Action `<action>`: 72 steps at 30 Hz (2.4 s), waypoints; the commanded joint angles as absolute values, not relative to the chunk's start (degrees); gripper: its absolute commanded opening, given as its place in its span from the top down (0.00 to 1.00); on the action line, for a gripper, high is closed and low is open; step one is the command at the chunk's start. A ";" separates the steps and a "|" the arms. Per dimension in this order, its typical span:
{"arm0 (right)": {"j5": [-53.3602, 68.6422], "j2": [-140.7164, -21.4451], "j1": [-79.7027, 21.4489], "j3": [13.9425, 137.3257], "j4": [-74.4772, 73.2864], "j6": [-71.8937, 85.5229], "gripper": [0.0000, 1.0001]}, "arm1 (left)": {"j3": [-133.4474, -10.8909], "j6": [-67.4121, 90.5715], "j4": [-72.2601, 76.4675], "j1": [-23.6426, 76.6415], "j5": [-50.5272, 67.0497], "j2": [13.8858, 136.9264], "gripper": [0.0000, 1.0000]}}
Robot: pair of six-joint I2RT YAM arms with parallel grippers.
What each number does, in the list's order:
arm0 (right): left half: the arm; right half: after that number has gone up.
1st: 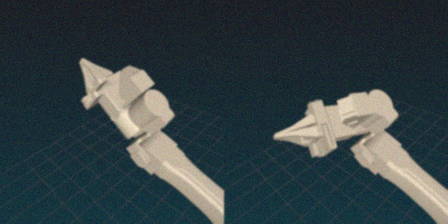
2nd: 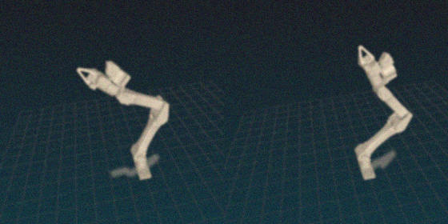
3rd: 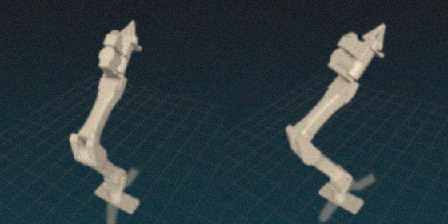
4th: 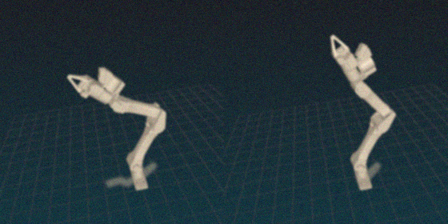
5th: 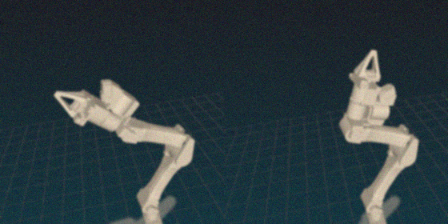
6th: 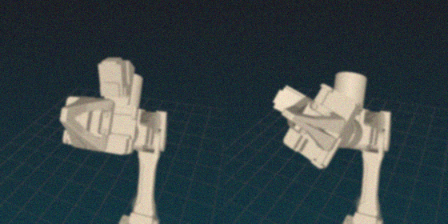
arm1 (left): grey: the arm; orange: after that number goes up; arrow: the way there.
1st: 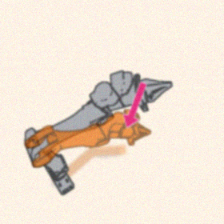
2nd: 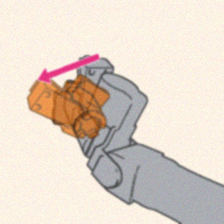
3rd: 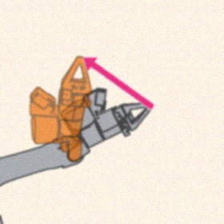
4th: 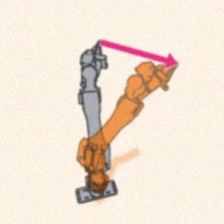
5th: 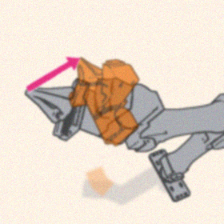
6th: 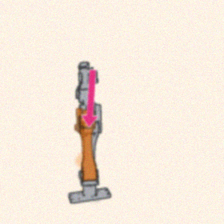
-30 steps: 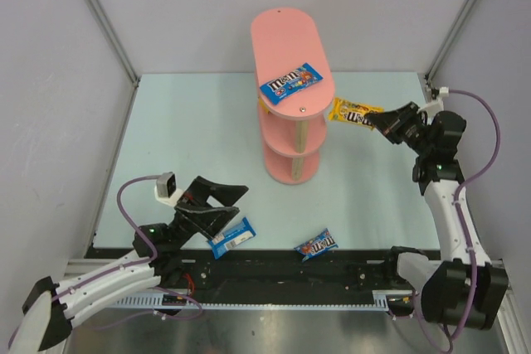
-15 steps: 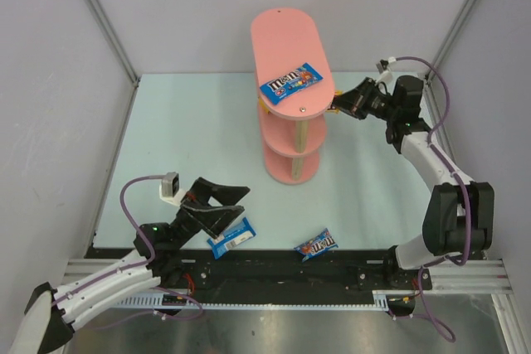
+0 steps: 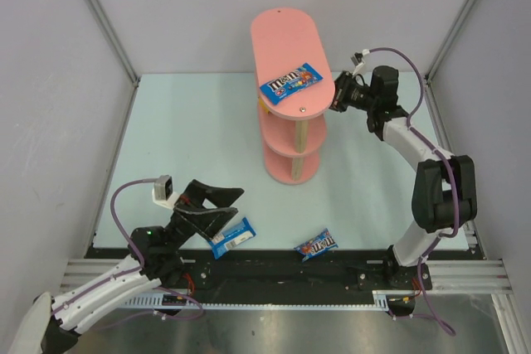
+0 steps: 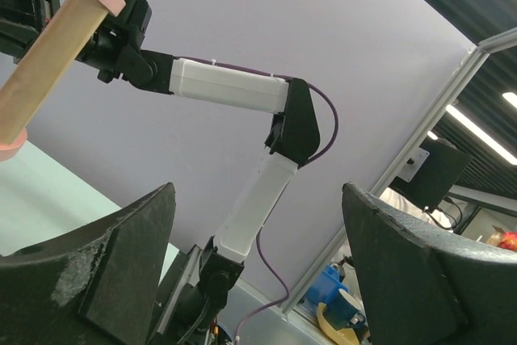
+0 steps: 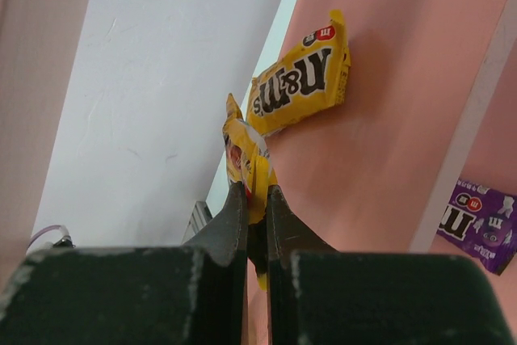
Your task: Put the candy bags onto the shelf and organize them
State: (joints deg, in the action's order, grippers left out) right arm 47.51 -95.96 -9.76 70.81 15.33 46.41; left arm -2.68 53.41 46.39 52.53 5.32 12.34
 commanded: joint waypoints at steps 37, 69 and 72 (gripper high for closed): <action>46.40 -109.69 -11.43 86.57 15.21 44.21 1.00 | 3.43 52.21 38.76 52.03 2.46 4.66 0.13; 58.97 -120.41 -7.03 100.11 17.48 46.23 0.99 | 4.48 52.47 38.67 51.94 2.55 4.04 0.12; 60.37 -120.06 -6.59 99.58 22.04 49.65 0.99 | 4.48 52.47 39.11 51.94 2.72 4.22 0.12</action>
State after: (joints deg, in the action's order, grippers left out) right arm 56.86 -119.92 -7.09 97.10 15.40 46.22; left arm -2.68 52.93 38.30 52.49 3.05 4.45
